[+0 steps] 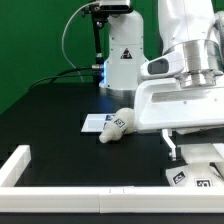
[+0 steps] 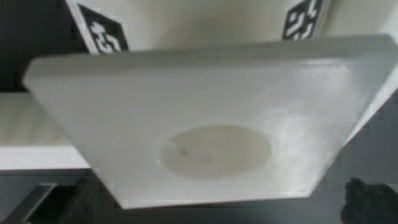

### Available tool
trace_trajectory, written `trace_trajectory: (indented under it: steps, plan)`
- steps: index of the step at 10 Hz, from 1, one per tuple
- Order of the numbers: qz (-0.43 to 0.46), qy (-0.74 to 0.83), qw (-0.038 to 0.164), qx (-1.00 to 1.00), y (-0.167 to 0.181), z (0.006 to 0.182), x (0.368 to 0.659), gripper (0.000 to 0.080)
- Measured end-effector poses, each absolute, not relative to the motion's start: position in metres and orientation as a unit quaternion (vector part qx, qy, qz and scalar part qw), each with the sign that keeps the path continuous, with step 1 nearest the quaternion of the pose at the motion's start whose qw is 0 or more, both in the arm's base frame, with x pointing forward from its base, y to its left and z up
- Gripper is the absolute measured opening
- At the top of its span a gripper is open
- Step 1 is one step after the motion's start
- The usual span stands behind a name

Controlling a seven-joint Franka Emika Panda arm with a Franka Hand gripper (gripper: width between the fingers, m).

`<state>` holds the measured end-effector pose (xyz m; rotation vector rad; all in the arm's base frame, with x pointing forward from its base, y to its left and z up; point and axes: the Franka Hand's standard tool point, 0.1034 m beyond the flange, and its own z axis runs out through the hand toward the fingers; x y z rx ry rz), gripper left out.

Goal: Assemble lamp

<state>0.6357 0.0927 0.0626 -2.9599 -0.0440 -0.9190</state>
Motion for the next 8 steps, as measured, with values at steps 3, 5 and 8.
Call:
trace_trajectory:
  steps: [3,5,8]
  plan:
    - [-0.274,-0.029,0.021,-0.961,0.085,0.076,0.633,0.0698]
    - [-0.264,-0.041,0.014,-0.964,0.064,0.104,0.629,0.0698]
    - [-0.259,-0.115,-0.005,-0.959,0.060,0.108,0.628,0.0698]
